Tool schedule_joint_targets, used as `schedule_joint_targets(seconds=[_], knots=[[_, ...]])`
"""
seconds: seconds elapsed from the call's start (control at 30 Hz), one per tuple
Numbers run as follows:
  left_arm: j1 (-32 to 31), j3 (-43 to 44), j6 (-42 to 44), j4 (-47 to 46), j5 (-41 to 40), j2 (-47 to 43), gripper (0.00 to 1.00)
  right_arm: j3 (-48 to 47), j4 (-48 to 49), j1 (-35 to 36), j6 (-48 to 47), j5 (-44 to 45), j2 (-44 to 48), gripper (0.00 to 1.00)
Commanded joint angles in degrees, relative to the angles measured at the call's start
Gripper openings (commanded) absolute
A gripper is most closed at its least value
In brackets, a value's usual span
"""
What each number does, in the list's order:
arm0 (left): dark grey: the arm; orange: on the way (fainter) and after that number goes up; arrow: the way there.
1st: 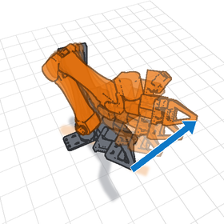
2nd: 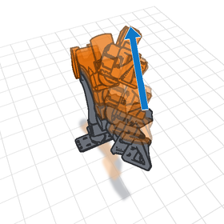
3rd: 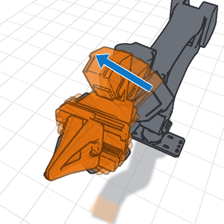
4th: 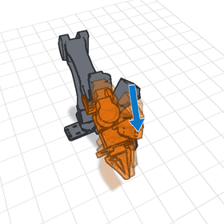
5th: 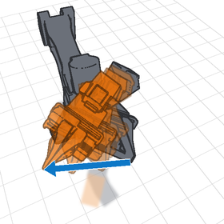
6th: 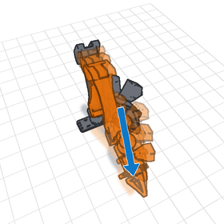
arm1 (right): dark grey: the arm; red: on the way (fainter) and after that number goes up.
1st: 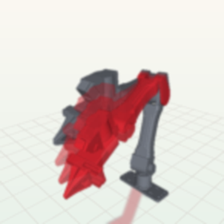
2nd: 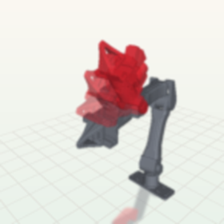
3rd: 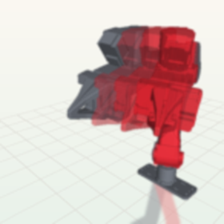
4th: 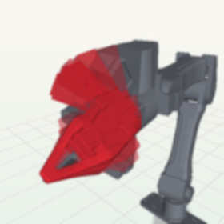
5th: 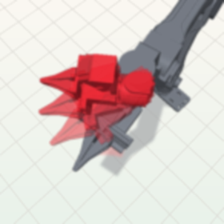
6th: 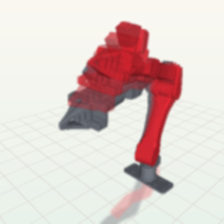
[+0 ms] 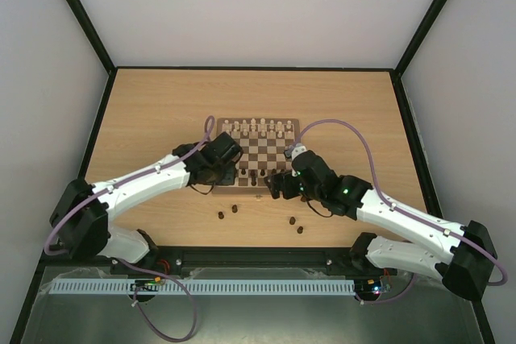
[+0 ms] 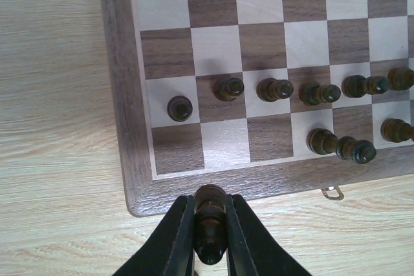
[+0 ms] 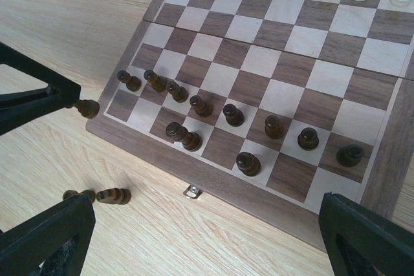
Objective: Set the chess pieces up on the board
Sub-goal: Place the chess piece on the chessboard.
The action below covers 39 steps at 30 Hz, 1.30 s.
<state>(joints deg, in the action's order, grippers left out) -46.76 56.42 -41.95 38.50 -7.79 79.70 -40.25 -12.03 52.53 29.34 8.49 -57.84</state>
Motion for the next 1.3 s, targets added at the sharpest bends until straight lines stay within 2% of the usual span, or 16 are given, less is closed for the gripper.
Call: schedule_joint_targets(seconds=[0.0,0.5,1.13,1.27], knots=[[-0.99,2.73,1.4,1.58,-0.56,2.99,0.1,0.92,-0.19,0.33,0.01,2.07,1.11,0.96],[-3.92,7.69,2.58,-1.67,0.41,13.03,0.1,0.87,-0.46,0.34,0.1,2.6,1.15,0.96],[-4.06,10.11,4.15,-3.57,0.61,17.81,0.11,0.79,-0.54,0.3,0.1,2.78,0.56,0.96],[-4.09,10.26,4.22,-3.69,0.58,18.42,0.18,0.82,-0.54,0.3,0.06,2.67,0.45,0.96]])
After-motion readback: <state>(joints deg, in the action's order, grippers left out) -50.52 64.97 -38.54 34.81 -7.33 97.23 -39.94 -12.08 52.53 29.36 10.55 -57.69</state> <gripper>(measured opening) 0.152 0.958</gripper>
